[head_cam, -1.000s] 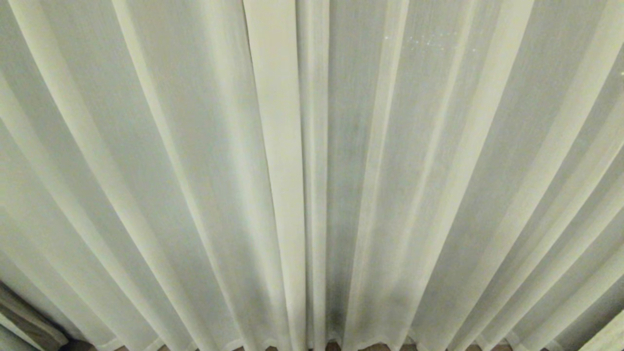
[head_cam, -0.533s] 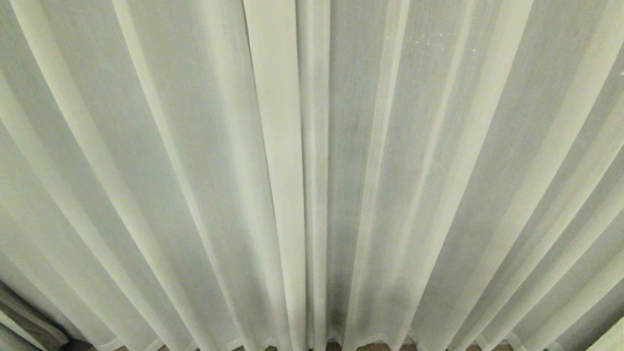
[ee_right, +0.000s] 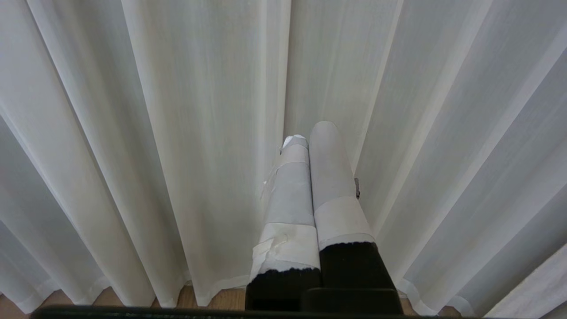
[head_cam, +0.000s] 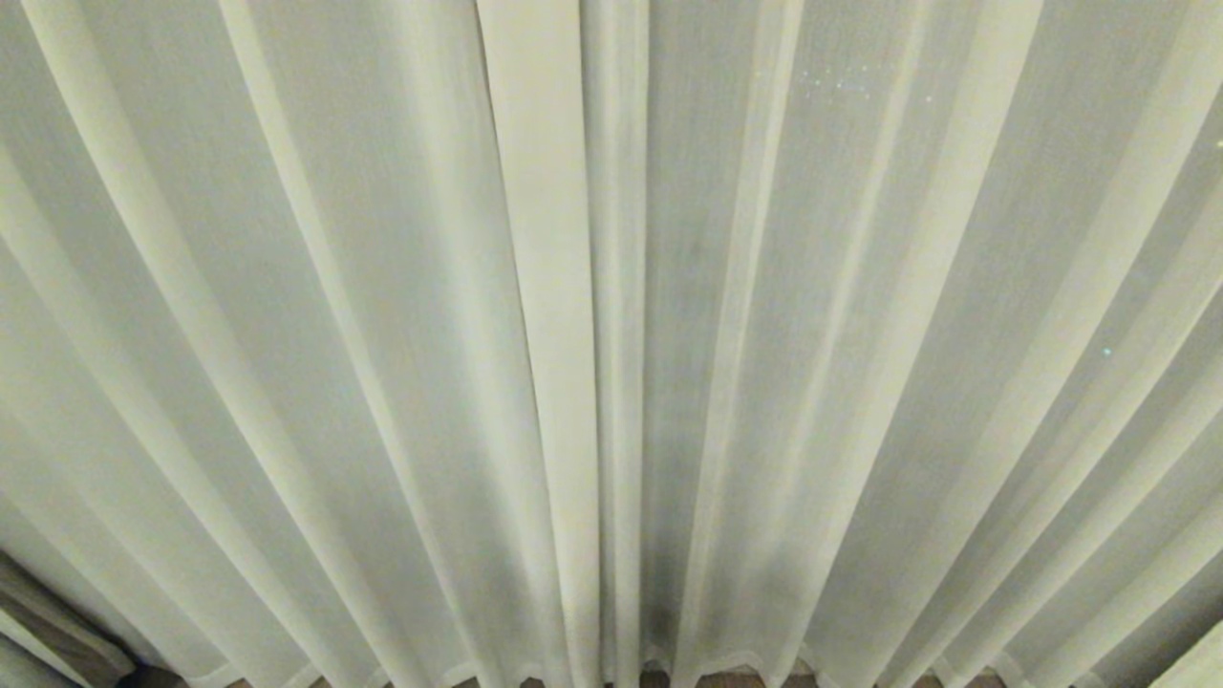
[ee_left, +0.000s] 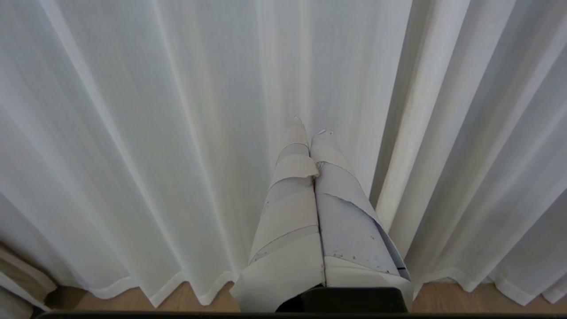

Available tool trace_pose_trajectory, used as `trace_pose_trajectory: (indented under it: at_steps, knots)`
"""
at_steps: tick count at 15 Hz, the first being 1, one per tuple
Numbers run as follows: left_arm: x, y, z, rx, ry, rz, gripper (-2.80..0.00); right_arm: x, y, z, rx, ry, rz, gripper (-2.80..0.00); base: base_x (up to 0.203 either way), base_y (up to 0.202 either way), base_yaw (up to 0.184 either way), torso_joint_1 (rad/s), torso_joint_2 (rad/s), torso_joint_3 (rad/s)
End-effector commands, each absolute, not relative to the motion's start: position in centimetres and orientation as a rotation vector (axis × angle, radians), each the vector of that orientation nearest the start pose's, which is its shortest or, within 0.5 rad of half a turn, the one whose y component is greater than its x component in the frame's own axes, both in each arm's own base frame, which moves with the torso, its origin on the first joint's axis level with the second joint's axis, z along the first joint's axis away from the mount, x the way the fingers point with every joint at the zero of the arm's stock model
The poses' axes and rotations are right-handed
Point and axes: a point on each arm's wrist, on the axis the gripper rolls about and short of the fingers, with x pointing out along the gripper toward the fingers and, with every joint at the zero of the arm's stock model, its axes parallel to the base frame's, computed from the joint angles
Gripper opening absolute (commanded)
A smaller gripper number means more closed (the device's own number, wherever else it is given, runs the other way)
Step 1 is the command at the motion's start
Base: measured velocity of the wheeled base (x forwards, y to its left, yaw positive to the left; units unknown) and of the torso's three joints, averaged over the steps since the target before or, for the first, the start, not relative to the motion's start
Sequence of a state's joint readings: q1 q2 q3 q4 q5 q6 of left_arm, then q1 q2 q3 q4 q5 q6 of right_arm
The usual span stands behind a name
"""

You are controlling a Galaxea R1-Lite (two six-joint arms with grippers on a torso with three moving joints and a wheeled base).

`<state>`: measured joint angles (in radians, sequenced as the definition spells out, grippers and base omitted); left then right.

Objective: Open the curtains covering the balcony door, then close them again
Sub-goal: Pull the inner curtains open on both sides

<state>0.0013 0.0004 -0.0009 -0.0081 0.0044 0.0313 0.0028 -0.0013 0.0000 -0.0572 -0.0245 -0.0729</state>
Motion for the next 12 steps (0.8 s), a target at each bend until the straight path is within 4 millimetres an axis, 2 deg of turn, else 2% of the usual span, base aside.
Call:
trace_pose_trajectory:
  at_steps: [1, 4, 6, 9, 12]
  knots:
    - [-2.3, 0.0, 7.8, 0.031, -0.011, -0.004, -2.8, -2.3, -0.1, 8.1, -0.073, -0.057, -0.024, -2.8, 0.0, 0.0, 0.0, 0.0, 0.0, 0.0]
    - [-2.4, 0.0, 9.9, 0.026, 0.03, -0.022, -2.8, -2.3, -0.1, 8.1, -0.073, -0.057, -0.024, -2.8, 0.0, 0.0, 0.0, 0.0, 0.0, 0.0]
    - [-1.7, -0.1, 12.0, 0.014, 0.073, -0.042, -2.8, -2.3, -0.1, 8.1, -0.073, -0.057, -0.024, -2.8, 0.0, 0.0, 0.0, 0.0, 0.0, 0.0]
    - [0.2, -0.3, 16.1, 0.004, 0.123, -0.179, -2.8, -2.3, -0.1, 8.1, -0.073, -0.057, -0.024, -2.8, 0.0, 0.0, 0.0, 0.0, 0.0, 0.0]
    - [3.2, -0.7, 19.7, -0.004, 0.149, -0.294, -2.8, -2.3, -0.1, 8.1, -0.072, -0.057, -0.024, -2.8, 0.0, 0.0, 0.0, 0.0, 0.0, 0.0]
